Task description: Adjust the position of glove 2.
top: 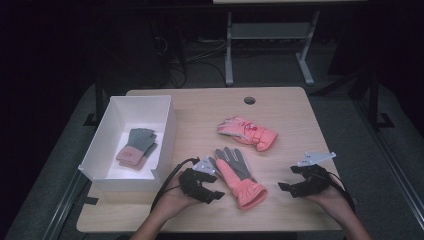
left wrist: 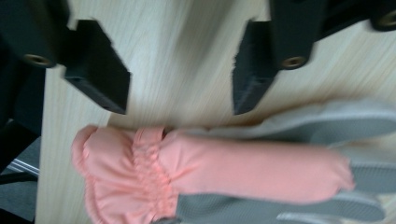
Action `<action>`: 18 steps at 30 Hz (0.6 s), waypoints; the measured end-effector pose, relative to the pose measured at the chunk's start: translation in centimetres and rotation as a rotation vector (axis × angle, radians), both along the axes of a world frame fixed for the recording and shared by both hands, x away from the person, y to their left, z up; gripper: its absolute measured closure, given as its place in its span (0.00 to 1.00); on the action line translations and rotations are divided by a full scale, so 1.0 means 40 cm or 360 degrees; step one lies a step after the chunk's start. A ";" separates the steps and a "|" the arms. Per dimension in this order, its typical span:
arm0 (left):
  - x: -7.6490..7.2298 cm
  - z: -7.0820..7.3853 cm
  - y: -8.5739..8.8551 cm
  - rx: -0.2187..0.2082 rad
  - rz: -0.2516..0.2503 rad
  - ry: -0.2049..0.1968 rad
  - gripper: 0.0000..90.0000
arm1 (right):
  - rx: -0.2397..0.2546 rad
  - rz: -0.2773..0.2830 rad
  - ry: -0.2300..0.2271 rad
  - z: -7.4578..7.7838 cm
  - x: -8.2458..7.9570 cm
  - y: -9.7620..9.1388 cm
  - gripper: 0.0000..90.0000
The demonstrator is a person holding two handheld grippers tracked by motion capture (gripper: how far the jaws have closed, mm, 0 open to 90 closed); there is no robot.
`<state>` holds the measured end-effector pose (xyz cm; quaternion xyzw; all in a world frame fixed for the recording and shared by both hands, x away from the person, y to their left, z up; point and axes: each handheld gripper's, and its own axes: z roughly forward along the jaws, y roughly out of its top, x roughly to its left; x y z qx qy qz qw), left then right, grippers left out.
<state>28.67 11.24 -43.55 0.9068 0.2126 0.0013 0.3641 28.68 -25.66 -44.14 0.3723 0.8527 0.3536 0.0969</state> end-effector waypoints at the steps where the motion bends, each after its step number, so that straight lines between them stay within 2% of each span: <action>1: 0.000 0.000 0.000 0.0000 0.0000 0.0000 0.36 | 0.0000 0.0007 0.0009 0.005 0.005 0.002 0.21; 4: -0.006 -0.013 0.020 -0.0018 0.0091 -0.0002 0.28 | 0.0016 0.0020 0.0011 0.021 0.024 0.006 0.21; 5: -0.006 -0.013 0.020 -0.0018 0.0091 -0.0002 0.24 | 0.0026 0.0026 0.0012 0.024 0.031 0.008 0.21; 6: -0.007 -0.017 0.023 -0.0033 0.0130 0.0015 0.22 | 0.0032 0.0043 0.0018 0.027 0.037 0.010 0.20; 8: -0.009 -0.020 0.023 0.0004 0.0145 -0.0010 0.18 | 0.0038 0.0063 0.0023 0.031 0.049 0.013 0.20; 10: -0.014 -0.024 0.024 -0.0023 0.0154 -0.0010 0.16 | 0.0046 0.0067 0.0031 0.036 0.062 0.015 0.21; 13: -0.015 -0.025 0.029 -0.0021 0.0149 -0.0006 0.16 | 0.0045 0.0063 0.0032 0.045 0.073 0.016 0.21; 15: -0.015 -0.025 0.029 -0.0042 0.0158 -0.0009 0.16 | 0.0067 0.0074 0.0021 0.064 0.104 0.017 0.21; 16: -0.016 -0.025 0.027 -0.0050 0.0157 -0.0011 0.16 | 0.0067 0.0074 0.0021 0.064 0.104 0.017 0.21; 17: -0.017 -0.024 0.025 -0.0042 0.0140 -0.0035 0.16 | 0.0083 0.0078 0.0031 0.069 0.113 0.017 0.24; 18: -0.017 -0.026 0.022 -0.0019 0.0124 -0.0060 0.17 | 0.0107 0.0087 0.0042 0.082 0.141 0.019 0.24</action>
